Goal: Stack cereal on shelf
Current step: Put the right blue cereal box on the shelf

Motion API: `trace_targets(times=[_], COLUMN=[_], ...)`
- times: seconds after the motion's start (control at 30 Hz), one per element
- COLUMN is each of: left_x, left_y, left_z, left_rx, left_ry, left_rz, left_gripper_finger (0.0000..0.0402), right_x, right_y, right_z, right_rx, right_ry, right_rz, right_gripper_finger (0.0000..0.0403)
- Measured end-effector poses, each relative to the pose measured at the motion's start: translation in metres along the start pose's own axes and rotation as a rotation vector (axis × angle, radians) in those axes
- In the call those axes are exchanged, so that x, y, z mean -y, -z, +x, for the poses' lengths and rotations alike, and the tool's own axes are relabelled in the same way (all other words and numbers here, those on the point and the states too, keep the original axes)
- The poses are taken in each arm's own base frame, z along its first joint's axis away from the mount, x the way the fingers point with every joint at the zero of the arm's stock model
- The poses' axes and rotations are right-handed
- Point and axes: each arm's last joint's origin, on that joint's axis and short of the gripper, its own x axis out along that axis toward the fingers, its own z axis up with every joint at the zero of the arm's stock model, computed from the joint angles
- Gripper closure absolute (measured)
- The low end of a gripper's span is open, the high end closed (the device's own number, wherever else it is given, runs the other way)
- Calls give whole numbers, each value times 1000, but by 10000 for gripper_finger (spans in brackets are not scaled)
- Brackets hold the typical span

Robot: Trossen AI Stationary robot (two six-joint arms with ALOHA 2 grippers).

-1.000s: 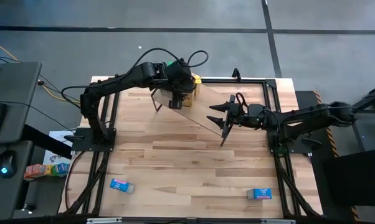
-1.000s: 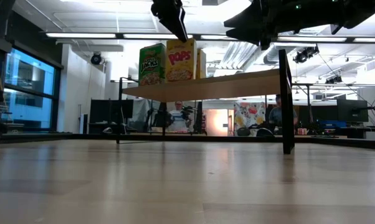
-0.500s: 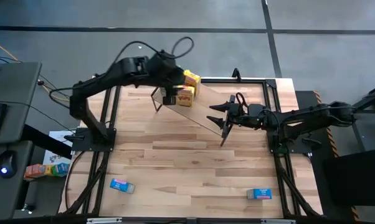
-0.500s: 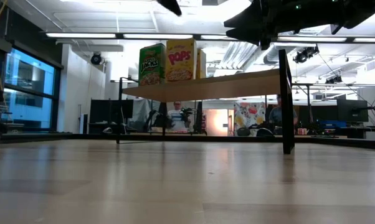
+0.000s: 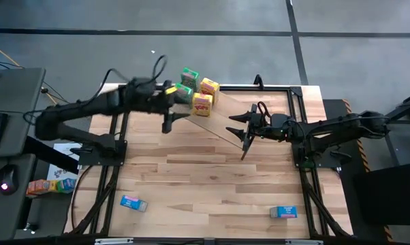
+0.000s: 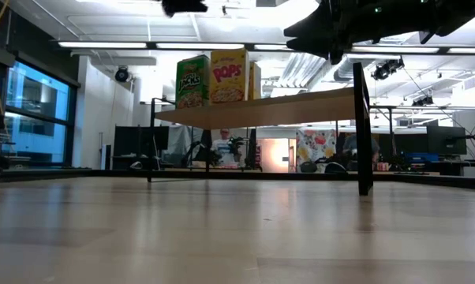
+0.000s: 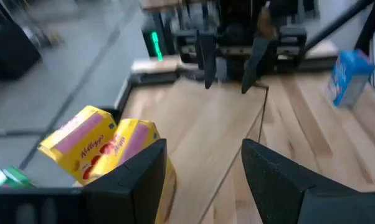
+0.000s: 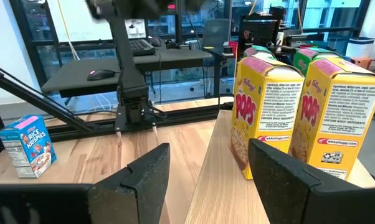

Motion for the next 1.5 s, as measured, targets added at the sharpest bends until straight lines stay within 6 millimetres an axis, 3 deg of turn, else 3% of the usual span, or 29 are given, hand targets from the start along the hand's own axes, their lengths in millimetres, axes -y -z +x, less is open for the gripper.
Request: trace_targets(times=[0.23, 0.37, 0.8, 1.0, 1.1, 1.3, 1.5], left_x=[34, 47, 51, 52, 53, 53, 53], left_y=[77, 105, 113, 116, 118, 119, 119], left_z=[-15, -22, -27, -23, -22, -22, -22], left_rx=[339, 432, 451, 408, 386, 384, 384], left_ry=[14, 41, 71, 102, 98, 87, 80], left_rz=[-48, -53, -184, -276, -251, -193, -154], left_gripper_finger=[202, 202, 202, 202, 202, 202, 202], right_x=[0, 0, -1, -34, -54, -86, -120], right_y=[0, 0, -2, -31, -46, -72, -92], right_z=[0, 0, 0, -2, -3, -23, -38], right_rx=[0, 0, 26, 82, -99, -718, -981], right_ry=[0, 0, -15, -216, -183, -61, 30], right_rz=[0, 0, 27, -8, 30, 223, 442], right_gripper_finger=[194, 194, 194, 194, 194, 194, 194])
